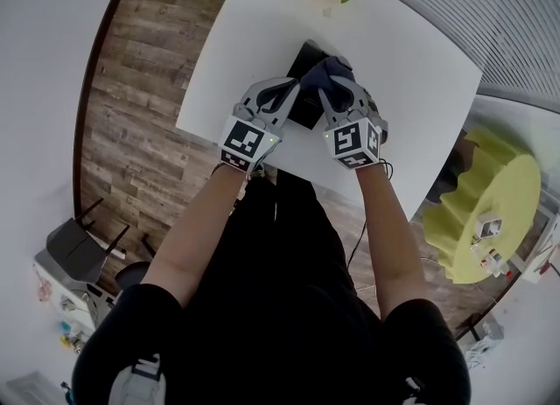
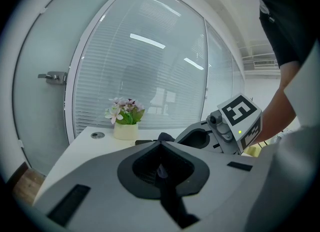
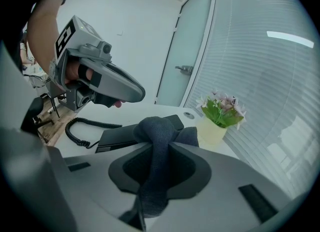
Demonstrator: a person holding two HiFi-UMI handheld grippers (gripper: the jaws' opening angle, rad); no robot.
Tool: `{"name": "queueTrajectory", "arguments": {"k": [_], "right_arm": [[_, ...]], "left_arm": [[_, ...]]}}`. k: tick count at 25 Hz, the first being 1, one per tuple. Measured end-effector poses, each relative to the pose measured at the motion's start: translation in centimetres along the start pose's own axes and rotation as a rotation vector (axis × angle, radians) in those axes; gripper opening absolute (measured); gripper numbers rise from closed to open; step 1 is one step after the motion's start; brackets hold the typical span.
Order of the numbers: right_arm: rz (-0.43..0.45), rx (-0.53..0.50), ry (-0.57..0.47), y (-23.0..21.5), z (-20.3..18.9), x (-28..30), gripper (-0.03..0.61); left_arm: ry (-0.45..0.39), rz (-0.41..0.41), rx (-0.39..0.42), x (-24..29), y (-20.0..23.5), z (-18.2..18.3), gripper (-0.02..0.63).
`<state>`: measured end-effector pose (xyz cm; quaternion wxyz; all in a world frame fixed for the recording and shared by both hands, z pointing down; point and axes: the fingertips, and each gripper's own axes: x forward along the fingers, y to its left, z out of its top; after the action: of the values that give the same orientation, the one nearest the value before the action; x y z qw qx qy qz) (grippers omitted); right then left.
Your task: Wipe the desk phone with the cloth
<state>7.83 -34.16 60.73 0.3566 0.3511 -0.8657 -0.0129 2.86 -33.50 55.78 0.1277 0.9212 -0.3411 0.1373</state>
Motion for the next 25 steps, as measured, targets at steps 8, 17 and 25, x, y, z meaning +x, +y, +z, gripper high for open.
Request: {"name": "queueTrajectory", "arguments": {"k": [8, 17, 25], "right_arm": [[0.005, 0.018, 0.008, 1.6, -0.6, -0.2, 0.087], [0.025, 0.021, 0.02, 4.1, -1.4, -0.3, 0.087], [0.057, 0.026, 0.032, 7.0, -2.2, -0.4, 0.087]], "left_arm": [[0.023, -0.007, -0.002, -0.7, -0.7, -1.5, 0.011], [0.036, -0.009, -0.011, -1.4, -1.2, -2.9, 0.011], [0.054, -0.014, -0.013, -2.3, -1.9, -4.2, 0.011]]}}
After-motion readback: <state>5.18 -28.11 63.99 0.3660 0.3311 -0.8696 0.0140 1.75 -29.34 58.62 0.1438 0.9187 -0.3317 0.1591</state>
